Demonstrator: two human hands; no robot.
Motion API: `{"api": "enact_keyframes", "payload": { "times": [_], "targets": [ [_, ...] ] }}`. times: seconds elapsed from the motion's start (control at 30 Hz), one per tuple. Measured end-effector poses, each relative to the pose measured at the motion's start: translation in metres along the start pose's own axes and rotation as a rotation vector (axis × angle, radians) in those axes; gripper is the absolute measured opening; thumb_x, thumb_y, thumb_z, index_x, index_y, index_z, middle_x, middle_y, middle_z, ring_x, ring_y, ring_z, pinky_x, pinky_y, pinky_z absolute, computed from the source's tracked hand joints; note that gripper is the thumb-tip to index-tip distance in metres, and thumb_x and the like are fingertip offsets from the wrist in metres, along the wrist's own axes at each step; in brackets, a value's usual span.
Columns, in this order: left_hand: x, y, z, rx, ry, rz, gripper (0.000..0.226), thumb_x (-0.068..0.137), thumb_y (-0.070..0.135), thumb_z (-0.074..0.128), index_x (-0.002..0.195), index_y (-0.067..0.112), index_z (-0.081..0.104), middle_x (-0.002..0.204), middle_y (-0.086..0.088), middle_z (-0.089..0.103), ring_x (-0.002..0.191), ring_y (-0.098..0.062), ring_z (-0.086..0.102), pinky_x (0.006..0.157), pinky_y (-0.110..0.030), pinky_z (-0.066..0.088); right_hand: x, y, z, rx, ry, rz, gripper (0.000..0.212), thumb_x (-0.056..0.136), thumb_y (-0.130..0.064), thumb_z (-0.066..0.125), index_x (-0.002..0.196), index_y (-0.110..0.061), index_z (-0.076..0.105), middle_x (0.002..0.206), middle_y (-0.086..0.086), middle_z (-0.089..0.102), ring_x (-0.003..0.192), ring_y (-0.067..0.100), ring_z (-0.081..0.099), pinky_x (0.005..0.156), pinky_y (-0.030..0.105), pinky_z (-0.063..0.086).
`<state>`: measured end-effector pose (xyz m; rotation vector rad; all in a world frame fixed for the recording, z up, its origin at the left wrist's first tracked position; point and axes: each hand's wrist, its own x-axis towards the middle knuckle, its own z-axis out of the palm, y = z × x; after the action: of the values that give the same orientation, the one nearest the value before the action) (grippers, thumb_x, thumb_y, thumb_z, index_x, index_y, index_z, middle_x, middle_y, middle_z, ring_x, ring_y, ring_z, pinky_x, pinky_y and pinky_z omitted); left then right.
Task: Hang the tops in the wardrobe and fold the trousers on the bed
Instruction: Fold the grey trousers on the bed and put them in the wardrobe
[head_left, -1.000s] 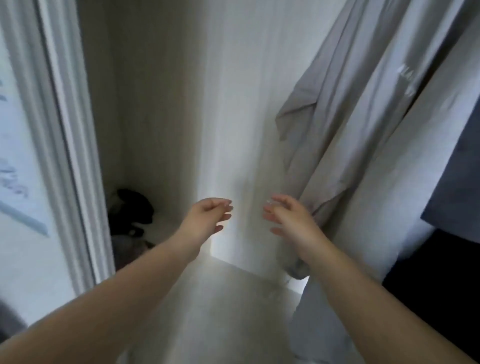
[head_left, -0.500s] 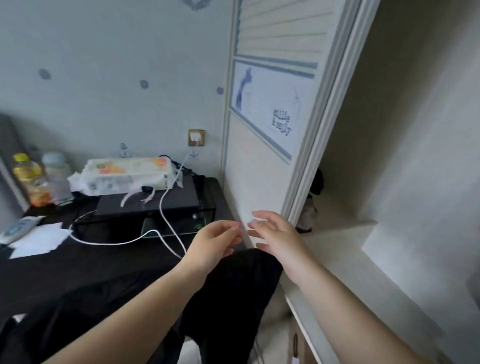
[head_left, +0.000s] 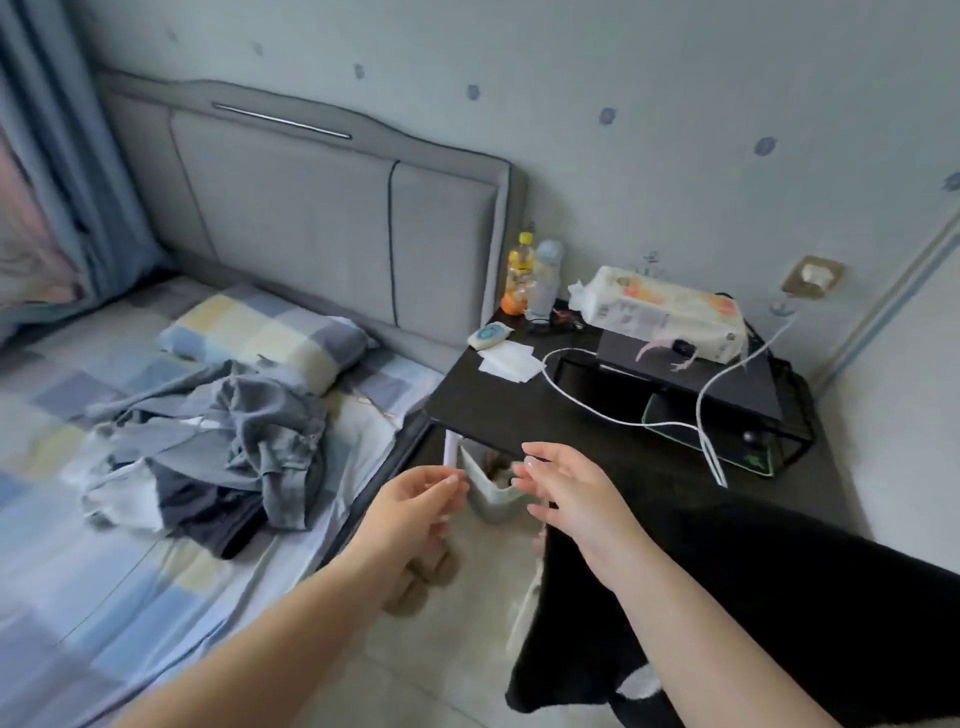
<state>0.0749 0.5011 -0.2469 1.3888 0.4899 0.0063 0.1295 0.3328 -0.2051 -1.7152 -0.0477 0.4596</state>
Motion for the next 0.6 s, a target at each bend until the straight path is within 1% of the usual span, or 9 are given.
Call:
{"api": "enact_keyframes", "payload": {
  "times": [0.07,0.13,0.2,0.27,0.3,0.4,0.43,0.53,0.6],
  "targets": [
    [-0.006,-0.005,-0.062,-0.031,0.098,-0.025,0.011,0.094,0.015,0.058,0.092,0.015,0.069,0.085,0.0,0.069,0.076,-0.014,0.06,0.062,-0.02,0.048,0.013,0.002,0.061,0.018,-0.073,0.033,0.014,0.095,-0.019,0.053,0.101,-0.028,0.061,0.099,-0.005,0.068,0.093,0.006,0.066,0.088,0.031,0.051],
    [-0.015,-0.011,-0.123,-0.043,0.196,-0.042,0.012,0.095,0.014,0.056,0.093,0.014,0.068,0.083,0.002,0.07,0.074,-0.01,0.062,0.064,-0.019,0.048,0.023,0.005,0.122,0.042,-0.158,0.073,0.014,0.097,-0.017,0.05,0.099,-0.026,0.061,0.095,-0.005,0.068,0.089,0.007,0.065,0.087,0.032,0.048],
    [-0.024,-0.015,-0.179,-0.065,0.29,-0.063,0.013,0.096,0.014,0.055,0.093,0.012,0.067,0.084,0.0,0.069,0.076,-0.011,0.062,0.068,-0.022,0.049,0.03,0.007,0.176,0.034,-0.241,0.101,0.014,0.098,-0.017,0.049,0.099,-0.025,0.06,0.095,-0.004,0.068,0.089,0.009,0.065,0.086,0.033,0.047],
    [-0.034,-0.02,-0.232,-0.083,0.387,-0.096,0.013,0.096,0.017,0.056,0.097,0.011,0.068,0.091,-0.003,0.07,0.084,-0.015,0.064,0.078,-0.028,0.052,0.035,0.008,0.229,0.006,-0.326,0.131,0.014,0.098,-0.016,0.048,0.099,-0.025,0.059,0.095,-0.003,0.068,0.09,0.01,0.065,0.089,0.035,0.048],
    [-0.037,-0.022,-0.252,-0.089,0.418,-0.106,0.013,0.095,0.018,0.057,0.098,0.012,0.068,0.093,-0.004,0.07,0.086,-0.016,0.065,0.081,-0.029,0.052,0.036,0.008,0.248,-0.003,-0.357,0.143,0.014,0.098,-0.016,0.048,0.099,-0.024,0.059,0.095,-0.002,0.067,0.09,0.01,0.064,0.089,0.035,0.047],
    [-0.043,-0.03,-0.299,-0.136,0.5,-0.125,0.013,0.095,0.021,0.057,0.099,0.013,0.068,0.096,-0.003,0.071,0.089,-0.016,0.066,0.077,-0.026,0.053,0.044,0.009,0.298,-0.028,-0.438,0.167,0.013,0.097,-0.015,0.049,0.1,-0.024,0.059,0.096,0.0,0.066,0.089,0.01,0.063,0.089,0.035,0.047],
    [-0.043,-0.032,-0.312,-0.15,0.523,-0.129,0.014,0.095,0.022,0.057,0.1,0.014,0.067,0.098,-0.003,0.071,0.092,-0.017,0.066,0.078,-0.026,0.053,0.048,0.009,0.313,-0.048,-0.46,0.175,0.013,0.097,-0.016,0.049,0.101,-0.023,0.059,0.098,0.001,0.066,0.089,0.01,0.063,0.091,0.036,0.047],
    [-0.038,-0.04,-0.338,-0.166,0.556,-0.135,0.013,0.095,0.022,0.057,0.099,0.016,0.068,0.1,-0.003,0.072,0.096,-0.019,0.067,0.085,-0.03,0.053,0.064,0.014,0.343,-0.097,-0.51,0.189,0.013,0.098,-0.017,0.049,0.102,-0.023,0.06,0.102,0.001,0.066,0.092,0.011,0.064,0.095,0.04,0.047],
    [-0.029,-0.045,-0.35,-0.185,0.57,-0.145,0.013,0.096,0.022,0.057,0.099,0.017,0.068,0.1,-0.003,0.072,0.097,-0.019,0.066,0.086,-0.03,0.053,0.079,0.018,0.355,-0.117,-0.525,0.203,0.014,0.098,-0.017,0.049,0.102,-0.024,0.06,0.102,0.001,0.066,0.092,0.011,0.064,0.095,0.041,0.047]
  ]
}}
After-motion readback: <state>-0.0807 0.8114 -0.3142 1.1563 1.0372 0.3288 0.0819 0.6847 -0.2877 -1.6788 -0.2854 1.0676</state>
